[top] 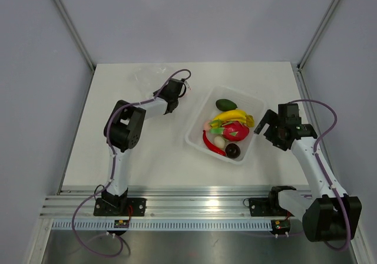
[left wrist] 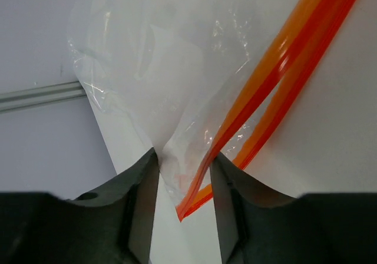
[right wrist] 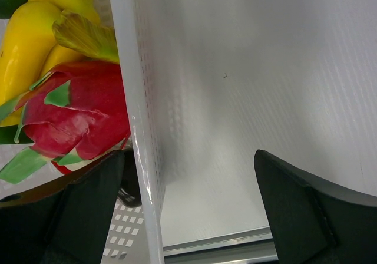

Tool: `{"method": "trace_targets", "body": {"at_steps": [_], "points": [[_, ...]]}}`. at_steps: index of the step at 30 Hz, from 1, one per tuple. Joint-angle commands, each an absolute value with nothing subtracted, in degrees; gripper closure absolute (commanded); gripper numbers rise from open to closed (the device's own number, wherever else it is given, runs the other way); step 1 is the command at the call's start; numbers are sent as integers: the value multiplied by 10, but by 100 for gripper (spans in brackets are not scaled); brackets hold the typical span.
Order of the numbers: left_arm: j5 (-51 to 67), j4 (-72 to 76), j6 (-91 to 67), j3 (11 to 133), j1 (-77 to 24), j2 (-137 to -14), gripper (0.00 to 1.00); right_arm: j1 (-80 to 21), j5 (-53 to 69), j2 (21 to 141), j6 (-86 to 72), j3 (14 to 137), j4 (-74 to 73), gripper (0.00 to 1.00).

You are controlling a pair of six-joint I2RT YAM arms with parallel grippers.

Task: Place the food in the zip-top bag and seal the zipper
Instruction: Pick up the zipper food storage bag at the center of the board, then open the zipper of the food storage bag.

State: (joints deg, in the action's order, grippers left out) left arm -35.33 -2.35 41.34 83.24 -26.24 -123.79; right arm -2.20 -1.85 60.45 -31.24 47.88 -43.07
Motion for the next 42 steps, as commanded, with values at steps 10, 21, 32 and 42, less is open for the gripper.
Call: {"method": "trace_targets", "body": {"at_steps": [10,21,32,42], "points": [[-464,-113,290,931,-272,-1199,100,-27,-4,607,-300,492,-413,1],[-181,-708,-261,1112,-274,-1108,100,-58,50,537,-332,586,-434,1],[-25,-565,-441,816,-292,-815,100,-209,110,550,-393,655,-390,3],[-4,-561,-452,787,-300,-788,100,-502,-25,808,-414,820,-367,1]]}}
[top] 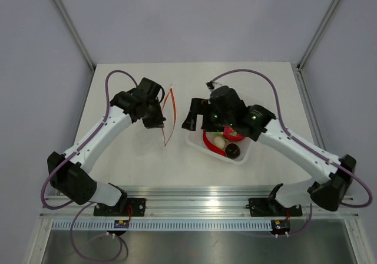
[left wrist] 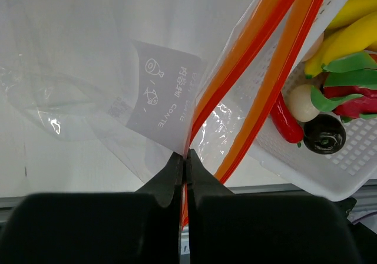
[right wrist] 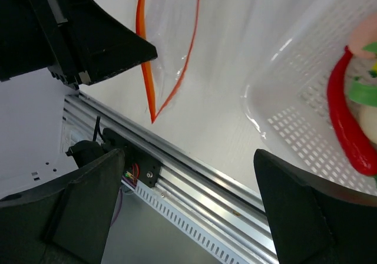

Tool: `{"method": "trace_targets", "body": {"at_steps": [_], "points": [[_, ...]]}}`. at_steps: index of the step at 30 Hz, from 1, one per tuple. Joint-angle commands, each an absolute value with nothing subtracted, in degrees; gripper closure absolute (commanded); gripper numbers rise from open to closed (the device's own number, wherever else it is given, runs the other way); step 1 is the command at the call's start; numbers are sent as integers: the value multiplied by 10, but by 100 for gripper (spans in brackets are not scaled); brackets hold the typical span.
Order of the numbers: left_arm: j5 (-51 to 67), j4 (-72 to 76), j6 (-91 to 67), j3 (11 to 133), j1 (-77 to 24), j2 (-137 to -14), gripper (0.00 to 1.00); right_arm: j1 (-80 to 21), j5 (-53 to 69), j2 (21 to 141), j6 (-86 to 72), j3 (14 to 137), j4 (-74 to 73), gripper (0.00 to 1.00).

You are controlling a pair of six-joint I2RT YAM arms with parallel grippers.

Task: Place the food in the zip-top bag and seal the zipper
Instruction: Open the zipper of the food storage bag.

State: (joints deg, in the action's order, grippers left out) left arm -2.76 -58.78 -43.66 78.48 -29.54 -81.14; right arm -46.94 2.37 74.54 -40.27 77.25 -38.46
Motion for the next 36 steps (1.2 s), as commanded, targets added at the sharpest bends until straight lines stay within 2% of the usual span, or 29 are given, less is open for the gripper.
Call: {"method": "trace_targets", "body": {"at_steps": [1,8,13,16,17,18,21,24,28,36], "points": [[-4,-562,-451,787,-300,-786,100,-508,-24,825,-416,827,-360,1],[11,-563,-441,766,-301,-749,100,-512,-20,919,-427,865,-308,2],[30,-554,-441,751,-301,-730,100,-513,13,983,-425,899,-294,12],[28,-555,-436,748,-301,-721,100,-512,15,1005,-431,918,-293,31],[26,-559,-434,750,-301,-721,100,-512,8,1006,-432,920,-294,55],[19,-564,-431,760,-301,-722,100,-512,4,1001,-432,918,-294,69],[-40,-618,-423,787,-301,-724,100,-512,-39,978,-421,899,-308,100],[-110,-689,-396,845,-301,-722,100,-505,-77,955,-407,875,-337,100],[-127,-714,-371,887,-301,-722,100,-484,-98,931,-411,826,-346,100],[-71,-639,-360,798,-303,-726,100,-465,-113,921,-413,776,-355,100]]}}
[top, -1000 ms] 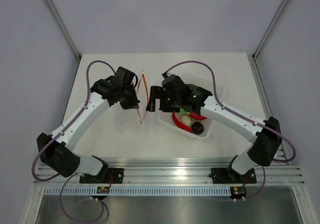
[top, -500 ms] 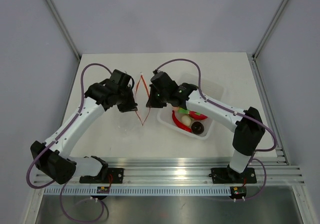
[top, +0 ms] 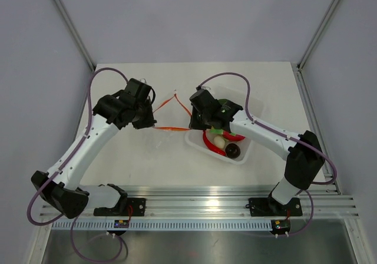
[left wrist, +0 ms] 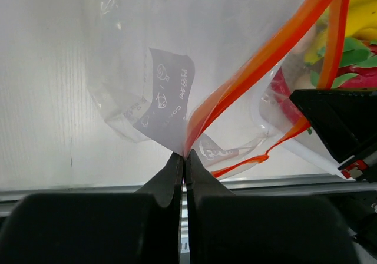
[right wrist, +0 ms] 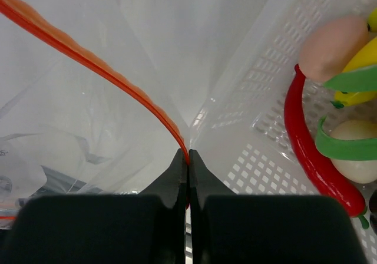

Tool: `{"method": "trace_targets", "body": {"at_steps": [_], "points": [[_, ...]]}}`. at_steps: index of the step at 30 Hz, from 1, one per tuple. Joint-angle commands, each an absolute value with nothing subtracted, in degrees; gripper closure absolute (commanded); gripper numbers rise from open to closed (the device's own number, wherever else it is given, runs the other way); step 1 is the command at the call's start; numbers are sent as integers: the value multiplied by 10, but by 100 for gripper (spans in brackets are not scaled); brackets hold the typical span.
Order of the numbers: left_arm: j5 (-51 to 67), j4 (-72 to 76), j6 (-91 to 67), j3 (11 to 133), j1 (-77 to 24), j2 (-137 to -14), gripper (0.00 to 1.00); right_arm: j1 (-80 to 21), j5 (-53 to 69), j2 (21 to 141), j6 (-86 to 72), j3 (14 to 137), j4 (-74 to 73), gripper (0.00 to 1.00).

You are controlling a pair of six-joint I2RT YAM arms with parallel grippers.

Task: Place the food in the zip-top bag and seal the zipper
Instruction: Open the zipper of the food storage bag, then pick up the fake fruit from the bin.

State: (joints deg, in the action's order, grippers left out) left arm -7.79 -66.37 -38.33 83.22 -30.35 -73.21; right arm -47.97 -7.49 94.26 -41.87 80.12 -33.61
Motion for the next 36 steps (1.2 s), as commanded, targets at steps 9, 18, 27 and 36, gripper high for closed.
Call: {"method": "trace_targets", "body": {"at_steps": [9,18,27,36], "points": [[-65,-592,-358,769,-344,-736,100,-464,-113,880,-409,750,-364,58],[-85,-588,-366,811,-366,-778,100,-464,-141,830,-371,760,-389,23],[-83,-585,-358,828,-366,-795,100,-379,-178,733,-287,756,-394,1],[-86,-584,-347,836,-366,-795,100,-249,-196,772,-187,803,-460,2]]}}
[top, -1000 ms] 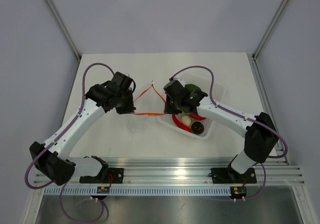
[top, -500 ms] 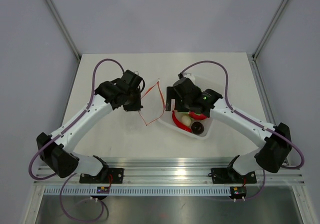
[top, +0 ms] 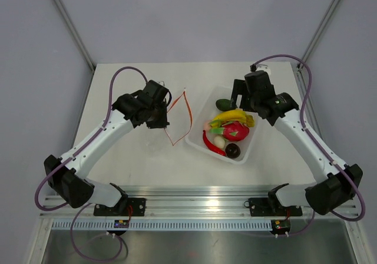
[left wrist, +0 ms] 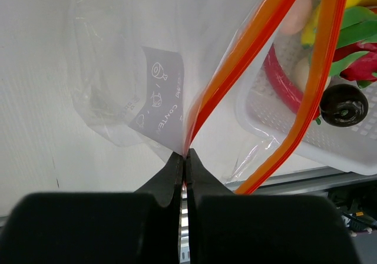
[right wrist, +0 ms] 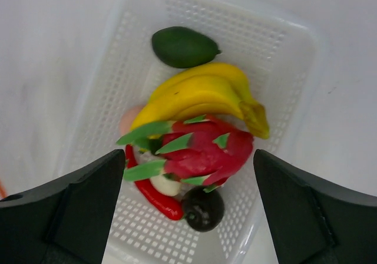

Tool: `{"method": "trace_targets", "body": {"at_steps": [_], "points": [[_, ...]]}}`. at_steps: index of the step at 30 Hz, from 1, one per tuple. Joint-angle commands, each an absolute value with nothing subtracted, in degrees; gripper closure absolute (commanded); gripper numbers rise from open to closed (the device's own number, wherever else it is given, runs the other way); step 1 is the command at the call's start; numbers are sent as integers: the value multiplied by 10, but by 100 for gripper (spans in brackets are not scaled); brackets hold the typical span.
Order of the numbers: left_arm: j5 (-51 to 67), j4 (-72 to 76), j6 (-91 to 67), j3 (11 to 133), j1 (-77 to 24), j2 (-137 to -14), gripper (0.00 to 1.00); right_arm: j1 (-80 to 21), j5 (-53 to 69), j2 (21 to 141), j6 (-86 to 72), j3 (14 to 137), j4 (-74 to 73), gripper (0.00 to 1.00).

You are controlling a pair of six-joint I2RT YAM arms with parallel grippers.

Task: Place the food in the zip-top bag and seal the zipper
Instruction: Pick up the fake fruit from the bin.

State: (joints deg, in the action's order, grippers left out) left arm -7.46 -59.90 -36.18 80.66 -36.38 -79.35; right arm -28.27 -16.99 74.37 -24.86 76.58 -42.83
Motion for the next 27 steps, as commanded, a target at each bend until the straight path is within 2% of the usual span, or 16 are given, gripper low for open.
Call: {"method": "trace_targets", "body": {"at_steps": [1,3,9,10,13,16,24,26,27], "points": [[-85,-585,-346,834,-366,-795,100,-223,-173,792,-171,807,-466,3],[-81,-584,-341,831,-366,-792,100,-200,-153,819,-136,825,-475,5],[-76,-584,-331,818,-366,-782,100,-160,-133,910,-84,856,-498,19],[-76,-584,-330,817,-366,-781,100,-157,-122,925,-78,859,-493,29],[-77,-586,-326,817,-366,-780,100,-154,-122,968,-56,873,-505,37],[-77,-587,-322,817,-366,-778,100,-154,-126,991,-42,874,-509,41],[-72,-584,-321,809,-366,-774,100,-154,-118,1038,-47,846,-500,40],[-71,-582,-321,808,-366,-773,100,-154,-112,1045,-49,839,-495,42],[-70,-582,-321,809,-366,-775,100,-154,-106,1047,-51,833,-490,46]]}}
